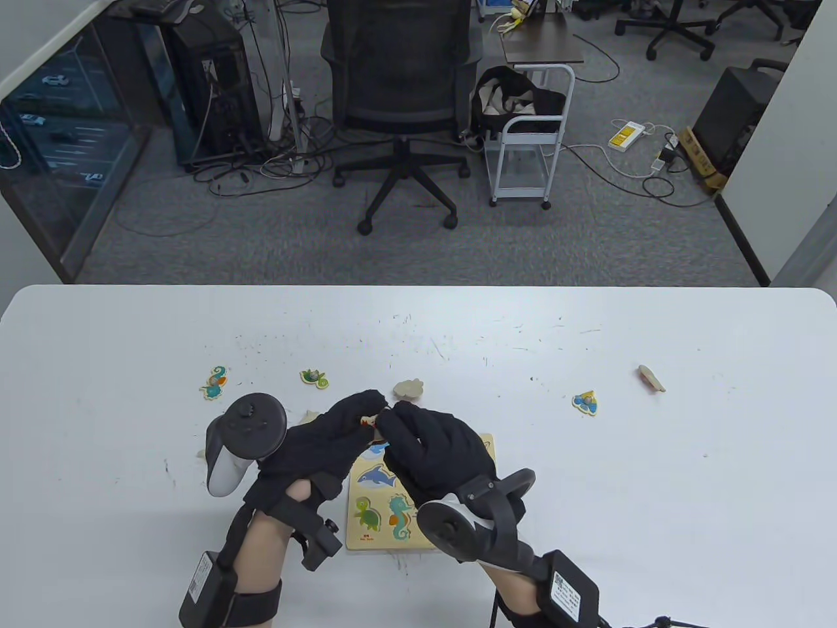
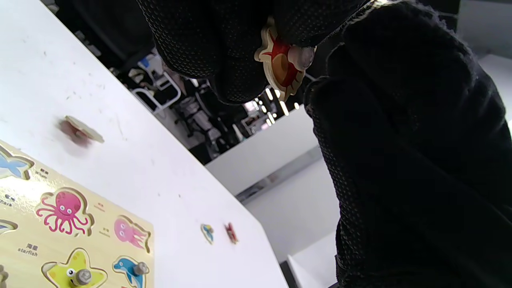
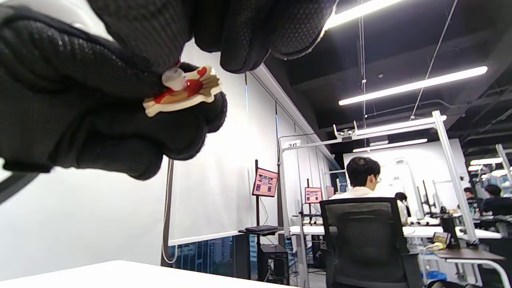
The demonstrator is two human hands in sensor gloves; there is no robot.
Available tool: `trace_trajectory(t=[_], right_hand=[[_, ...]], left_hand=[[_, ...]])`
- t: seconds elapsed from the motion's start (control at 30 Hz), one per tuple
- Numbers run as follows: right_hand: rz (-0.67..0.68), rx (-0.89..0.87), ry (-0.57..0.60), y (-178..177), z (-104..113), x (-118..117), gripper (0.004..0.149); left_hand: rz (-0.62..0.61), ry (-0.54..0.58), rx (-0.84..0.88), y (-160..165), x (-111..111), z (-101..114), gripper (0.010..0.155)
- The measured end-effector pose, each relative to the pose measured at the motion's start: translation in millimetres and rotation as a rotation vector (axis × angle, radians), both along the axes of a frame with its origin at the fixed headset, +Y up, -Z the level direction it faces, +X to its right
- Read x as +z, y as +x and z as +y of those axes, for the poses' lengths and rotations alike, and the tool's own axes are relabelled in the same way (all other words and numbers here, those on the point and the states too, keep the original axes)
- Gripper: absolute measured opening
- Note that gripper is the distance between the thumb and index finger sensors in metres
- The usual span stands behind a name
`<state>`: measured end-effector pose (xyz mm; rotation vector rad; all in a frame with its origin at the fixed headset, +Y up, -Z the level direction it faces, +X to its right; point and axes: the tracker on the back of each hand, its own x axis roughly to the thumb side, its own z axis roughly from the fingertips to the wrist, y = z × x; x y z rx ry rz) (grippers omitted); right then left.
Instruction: Fit puzzle pieces into frame
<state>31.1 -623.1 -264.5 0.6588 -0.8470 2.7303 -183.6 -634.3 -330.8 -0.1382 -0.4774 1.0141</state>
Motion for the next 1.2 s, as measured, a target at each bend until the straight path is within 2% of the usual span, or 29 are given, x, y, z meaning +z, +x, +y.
trace_trajectory(t=[0.3,0.57,0.83,0.97,1.07,1.2], right_hand=[[-0.073,0.050,0.021,-8,-9,-3,0.053],[-0.057,0.033,0.004,-7,-9,-5,0.051],[-0.062,0.016,-0.028,-2,-6,-8,0.049],[-0.085,0.043,-0.066,1,-4,-12,0.049],[-0.105,0.065,-0.104,4,-4,-15,0.048],[-0.107,0.100,-0.194,13,-10,-22,0.048]], left_hand=[[-0.037,-0.014,-0.024,6,1,0,0.057],[-0.066,-0.048,-0.006,6,-1,-3,0.059],[-0.058,-0.018,-0.043,7,0,-3,0.062],[0.043,0.072,-0.137,2,3,1,0.067],[0.199,0.195,-0.322,-1,7,5,0.067],[0.345,0.300,-0.537,-5,9,7,0.068]])
